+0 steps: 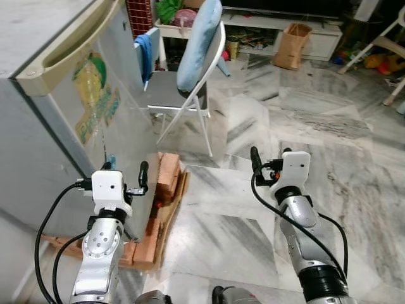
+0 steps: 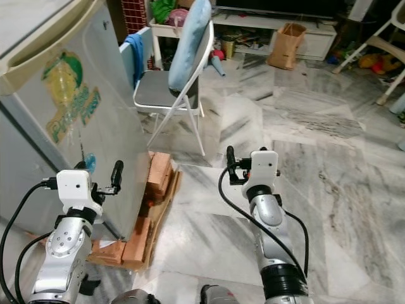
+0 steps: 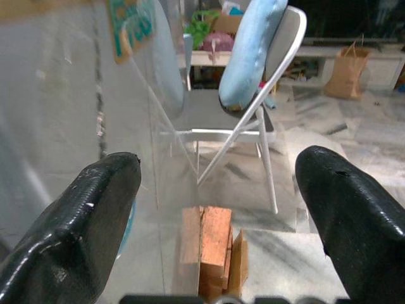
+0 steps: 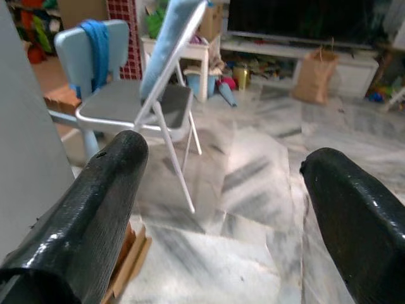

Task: Restocking fridge

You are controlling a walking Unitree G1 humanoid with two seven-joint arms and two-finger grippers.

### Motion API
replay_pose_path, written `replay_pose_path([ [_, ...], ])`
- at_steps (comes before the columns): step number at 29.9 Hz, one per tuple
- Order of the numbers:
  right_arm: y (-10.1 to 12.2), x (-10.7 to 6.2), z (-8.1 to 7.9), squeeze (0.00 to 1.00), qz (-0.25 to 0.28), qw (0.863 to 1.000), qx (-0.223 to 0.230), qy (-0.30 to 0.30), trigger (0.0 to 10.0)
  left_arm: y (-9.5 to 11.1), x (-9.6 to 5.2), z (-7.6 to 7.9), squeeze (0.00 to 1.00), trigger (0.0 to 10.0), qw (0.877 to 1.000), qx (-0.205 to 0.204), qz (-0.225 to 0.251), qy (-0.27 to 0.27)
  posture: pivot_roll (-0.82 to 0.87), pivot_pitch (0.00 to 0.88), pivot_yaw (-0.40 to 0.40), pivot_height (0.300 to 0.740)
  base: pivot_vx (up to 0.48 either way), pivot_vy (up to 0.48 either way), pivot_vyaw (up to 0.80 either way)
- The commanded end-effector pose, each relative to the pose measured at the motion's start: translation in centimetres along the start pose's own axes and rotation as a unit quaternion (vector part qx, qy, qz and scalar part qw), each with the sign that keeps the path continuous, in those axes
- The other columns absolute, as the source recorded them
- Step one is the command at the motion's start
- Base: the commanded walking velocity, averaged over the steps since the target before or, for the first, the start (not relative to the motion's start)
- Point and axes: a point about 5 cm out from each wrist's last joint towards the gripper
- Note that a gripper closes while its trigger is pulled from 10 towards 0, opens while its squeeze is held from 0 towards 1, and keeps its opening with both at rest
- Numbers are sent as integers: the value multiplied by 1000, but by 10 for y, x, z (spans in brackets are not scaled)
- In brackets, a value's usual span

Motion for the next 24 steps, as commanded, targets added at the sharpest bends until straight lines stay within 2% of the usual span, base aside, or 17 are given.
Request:
replay_pose_path([
  [1, 1, -5, 4, 0, -3, 1000, -9, 0, 10000, 2, -2, -1, 0, 10000, 1000, 2, 1, 2, 100, 29, -12, 740, 0, 0, -681],
  [8, -1, -5, 6, 0, -10, 1000, -11, -2, 10000, -1, -7, 0, 0, 10000, 1000, 6, -4, 2, 100, 31, -15, 740, 0, 0, -486],
  [13, 0, -5, 4, 0, -16, 1000, -10, 5, 10000, -1, -10, -1, 0, 10000, 1000, 9, -4, 3, 103, 31, -17, 740, 0, 0, 0],
  [18, -1, -14, 3, 0, -40, 999, -5, 30, 10000, -6, -21, -4, 0, 10000, 1000, 10, -17, 4, 104, 35, -19, 740, 0, 0, 0],
  [24, -13, -31, 9, 0, -72, 997, -7, 36, 10000, -13, -33, -9, 0, 10000, 999, 14, -36, 7, 104, 38, -21, 740, 0, 0, 0],
])
Point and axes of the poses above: a point about 5 cm out from each wrist's last joint towards the gripper, its own x axis pointing out of the wrist towards the gripper, its own y axis along the axis of the wrist's last joint, z = x × y, and after that the axes turned 7 degrees about x, right-handed
